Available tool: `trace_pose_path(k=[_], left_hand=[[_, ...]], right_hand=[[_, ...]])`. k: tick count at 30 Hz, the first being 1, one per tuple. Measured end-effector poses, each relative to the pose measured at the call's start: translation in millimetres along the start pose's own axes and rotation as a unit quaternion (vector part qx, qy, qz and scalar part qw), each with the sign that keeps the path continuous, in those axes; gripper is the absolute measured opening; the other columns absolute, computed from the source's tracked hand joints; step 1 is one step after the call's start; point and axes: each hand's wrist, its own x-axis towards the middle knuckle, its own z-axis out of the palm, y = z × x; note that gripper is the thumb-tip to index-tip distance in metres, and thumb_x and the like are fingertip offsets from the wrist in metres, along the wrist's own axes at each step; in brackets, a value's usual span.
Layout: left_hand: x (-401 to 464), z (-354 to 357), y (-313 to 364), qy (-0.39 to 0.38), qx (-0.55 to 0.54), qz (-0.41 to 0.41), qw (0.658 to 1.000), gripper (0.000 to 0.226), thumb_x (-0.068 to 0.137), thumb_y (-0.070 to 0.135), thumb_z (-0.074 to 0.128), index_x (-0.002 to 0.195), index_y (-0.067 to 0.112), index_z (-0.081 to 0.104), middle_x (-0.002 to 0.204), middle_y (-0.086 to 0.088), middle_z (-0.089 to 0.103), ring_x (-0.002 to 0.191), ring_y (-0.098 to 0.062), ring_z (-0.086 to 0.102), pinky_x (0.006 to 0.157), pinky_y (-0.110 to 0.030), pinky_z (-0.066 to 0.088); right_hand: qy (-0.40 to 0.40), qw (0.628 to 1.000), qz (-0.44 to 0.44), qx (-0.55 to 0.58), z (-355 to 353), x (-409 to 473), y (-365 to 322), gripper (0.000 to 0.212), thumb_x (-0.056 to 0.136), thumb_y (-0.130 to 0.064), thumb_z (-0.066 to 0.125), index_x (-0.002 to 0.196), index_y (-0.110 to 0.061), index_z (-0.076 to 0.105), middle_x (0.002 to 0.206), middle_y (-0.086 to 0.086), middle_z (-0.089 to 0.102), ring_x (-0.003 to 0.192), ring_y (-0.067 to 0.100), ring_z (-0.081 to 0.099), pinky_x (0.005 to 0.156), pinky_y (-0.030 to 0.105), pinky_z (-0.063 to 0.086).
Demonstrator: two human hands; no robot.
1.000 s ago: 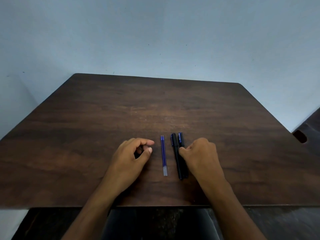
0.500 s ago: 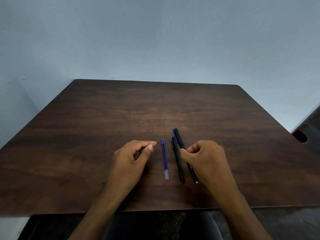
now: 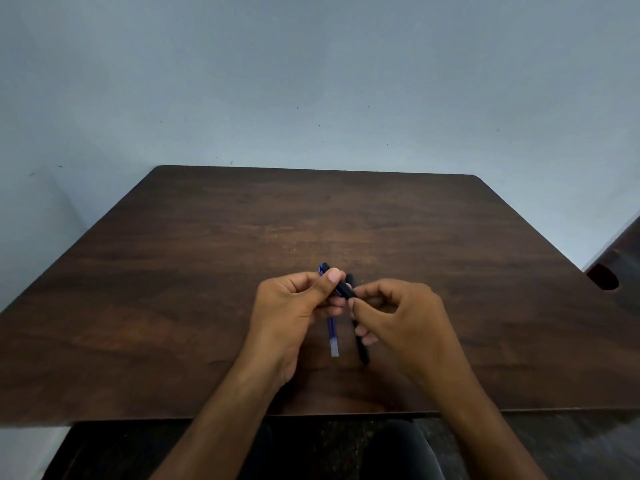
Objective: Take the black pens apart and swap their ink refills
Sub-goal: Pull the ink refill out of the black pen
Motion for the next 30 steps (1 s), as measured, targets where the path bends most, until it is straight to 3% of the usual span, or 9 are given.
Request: trace_pose_path(k=[2,7,12,17,22,26,30], left_hand=[[-0.6,1.6,0.6,-0.001,-0.005,0.008,1.000,0.021,0.079,0.024,0.073,0.088,0.005,0.077,0.084,-0.019,0.075,0.074,-0.023,0.072,0.067,-0.026,0.059],[-0.5,0.3,5.1,-0.002,-0.038,0.007,0.999,0.020,0.079,0.019,0.075,0.092,0.004,0.076,0.087,-0.019,0.075,0.083,-0.029,0.074,0.068,-0.026,0.059],[0.1,0.5,4.8,0.005,-0.034,0.022,0.999,0.020,0.077,0.019,0.075,0.091,0.004,0.076,0.087,-0.018,0.075,0.083,-0.030,0.074,0.069,-0.028,0.059],[-0.6,3.5,2.3,0.016,-0.043,0.030,0.998,0.019,0.076,0.018,0.074,0.087,0.003,0.077,0.083,-0.020,0.075,0.079,-0.028,0.074,0.067,-0.027,0.059],[0.4,4.6,3.0,0.017,-0.045,0.034,0.998,0.018,0.077,0.017,0.074,0.085,0.002,0.077,0.081,-0.021,0.074,0.078,-0.029,0.074,0.066,-0.026,0.059],[0.1,3.9,2.5,0.019,-0.049,0.031,0.998,0.016,0.080,0.013,0.072,0.085,-0.001,0.076,0.081,-0.021,0.074,0.077,-0.028,0.074,0.066,-0.026,0.058],[0.9,2.8,2.8,0.022,-0.053,0.026,0.998,0.014,0.081,0.013,0.071,0.085,0.000,0.076,0.082,-0.021,0.074,0.078,-0.028,0.073,0.066,-0.027,0.059]], right_hand=[[-0.002,1.000,-0.012,0.012,1.6,3.5,2.3,0.010,0.091,-0.021,0.071,0.096,-0.017,0.078,0.065,-0.006,0.073,0.052,0.002,0.066,0.051,0.016,0.053],[-0.011,0.997,-0.078,-0.014,2.4,8.4,3.6,0.012,0.092,-0.027,0.069,0.096,-0.028,0.079,0.069,-0.015,0.072,0.070,-0.001,0.068,0.063,0.012,0.052],[0.011,0.990,-0.132,-0.056,5.7,14.4,10.3,0.021,0.094,-0.029,0.067,0.084,-0.014,0.079,0.065,0.002,0.069,0.060,0.017,0.064,0.060,0.038,0.051],[0.036,0.987,-0.153,-0.040,9.1,14.7,14.5,0.015,0.093,-0.027,0.069,0.090,-0.018,0.079,0.072,0.002,0.075,0.068,0.020,0.072,0.064,0.045,0.059],[0.043,0.984,-0.166,-0.057,11.0,14.4,15.6,0.017,0.095,-0.029,0.065,0.092,-0.021,0.080,0.057,-0.010,0.064,0.052,0.009,0.062,0.050,0.032,0.053],[0.041,0.984,-0.158,-0.067,11.7,13.4,14.0,0.018,0.095,-0.032,0.065,0.100,-0.022,0.079,0.059,-0.014,0.066,0.053,0.007,0.063,0.055,0.037,0.056],[0.041,0.983,-0.162,-0.082,12.9,14.1,11.4,0.019,0.095,-0.033,0.065,0.095,-0.021,0.079,0.052,-0.018,0.056,0.049,0.004,0.057,0.053,0.035,0.053]])
